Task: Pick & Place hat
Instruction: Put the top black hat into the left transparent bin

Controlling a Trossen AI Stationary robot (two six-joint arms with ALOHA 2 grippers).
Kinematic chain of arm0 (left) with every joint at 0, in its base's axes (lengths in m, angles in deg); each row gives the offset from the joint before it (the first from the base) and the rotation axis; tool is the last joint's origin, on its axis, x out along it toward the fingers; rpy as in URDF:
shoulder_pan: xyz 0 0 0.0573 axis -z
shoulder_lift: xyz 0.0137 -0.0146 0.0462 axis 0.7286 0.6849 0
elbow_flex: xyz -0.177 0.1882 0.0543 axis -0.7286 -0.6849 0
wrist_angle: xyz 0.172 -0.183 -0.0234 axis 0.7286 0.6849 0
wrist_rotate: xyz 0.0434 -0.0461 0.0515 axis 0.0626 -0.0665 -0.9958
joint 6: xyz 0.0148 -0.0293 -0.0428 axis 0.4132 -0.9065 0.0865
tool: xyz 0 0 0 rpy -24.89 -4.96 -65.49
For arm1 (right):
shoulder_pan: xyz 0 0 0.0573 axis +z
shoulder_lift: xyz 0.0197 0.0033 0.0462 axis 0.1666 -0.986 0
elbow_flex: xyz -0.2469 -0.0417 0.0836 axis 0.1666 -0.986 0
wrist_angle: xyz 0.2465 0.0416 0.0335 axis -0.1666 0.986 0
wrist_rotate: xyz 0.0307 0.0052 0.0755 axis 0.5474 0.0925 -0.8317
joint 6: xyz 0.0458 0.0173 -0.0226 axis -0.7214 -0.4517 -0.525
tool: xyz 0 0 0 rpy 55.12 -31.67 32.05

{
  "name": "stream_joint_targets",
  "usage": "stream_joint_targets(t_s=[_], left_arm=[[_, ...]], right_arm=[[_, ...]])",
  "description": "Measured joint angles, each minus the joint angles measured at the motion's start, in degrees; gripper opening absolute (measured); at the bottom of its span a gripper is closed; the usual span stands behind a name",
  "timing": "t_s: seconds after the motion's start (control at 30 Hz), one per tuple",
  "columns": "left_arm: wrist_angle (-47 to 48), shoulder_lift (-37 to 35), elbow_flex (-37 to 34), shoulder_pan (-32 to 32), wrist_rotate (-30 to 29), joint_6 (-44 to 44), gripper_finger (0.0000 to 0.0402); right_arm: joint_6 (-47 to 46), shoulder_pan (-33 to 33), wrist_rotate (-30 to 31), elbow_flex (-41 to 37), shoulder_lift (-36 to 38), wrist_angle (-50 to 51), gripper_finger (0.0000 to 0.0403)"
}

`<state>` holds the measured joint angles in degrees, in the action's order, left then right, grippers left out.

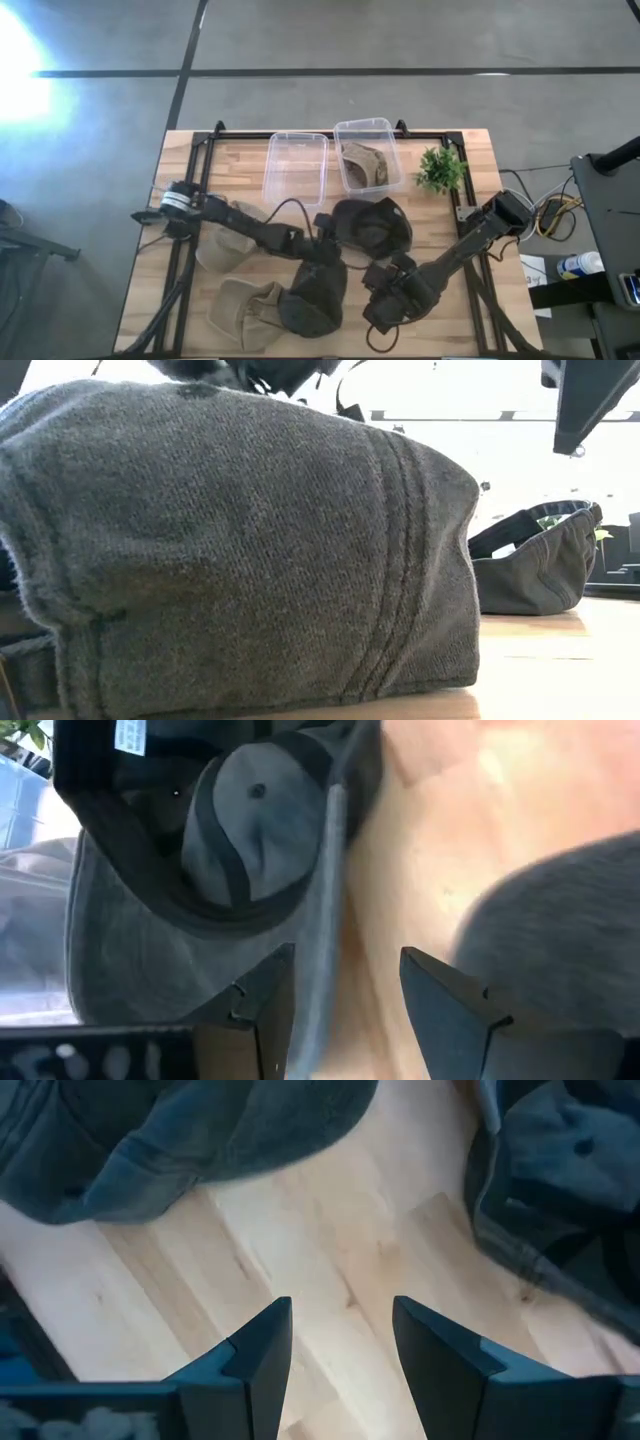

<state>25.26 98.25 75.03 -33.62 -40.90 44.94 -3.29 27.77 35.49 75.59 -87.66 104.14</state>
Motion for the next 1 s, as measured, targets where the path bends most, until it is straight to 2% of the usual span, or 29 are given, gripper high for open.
stream_joint_targets(t_s=[0.17,0.27,0.37,0.53,0.63,0.73,0.83,1.0], left_arm=[[-0.47,3.77,2.53,-1.47,0.83,0.72,0.0173],[-0.97,5.48,4.17,-2.10,0.43,0.85,0.0158],[-0.90,7.03,5.26,-2.34,0.57,0.64,0.0120],[-0.81,7.78,6.31,-2.34,-0.09,0.85,0.0021],[1.43,6.89,6.97,-2.34,-0.30,0.19,0.0012],[9.73,4.43,8.55,-1.88,0.36,-2.29,0.0009],[18.58,-0.50,11.43,-0.99,4.88,-7.30,0.0007],[26.56,-11.21,15.61,-0.45,18.35,-21.79,0.0007]], right_arm=[[-1.67,0.75,0.19,0.00,0.00,0.00,0.0169],[-1.79,0.93,0.25,0.00,0.00,0.02,0.0169],[-1.55,0.95,0.57,0.00,0.00,0.02,0.0169],[-1.18,1.04,1.94,-0.11,0.00,0.27,0.0169],[-1.18,1.39,2.37,-0.11,0.00,0.27,0.0169],[-1.65,2.33,3.58,-0.11,0.25,0.27,0.0169],[-3.14,3.55,5.38,-0.11,1.66,0.74,0.0169],[-10.08,6.08,12.11,-0.09,5.35,3.93,0.0169]])
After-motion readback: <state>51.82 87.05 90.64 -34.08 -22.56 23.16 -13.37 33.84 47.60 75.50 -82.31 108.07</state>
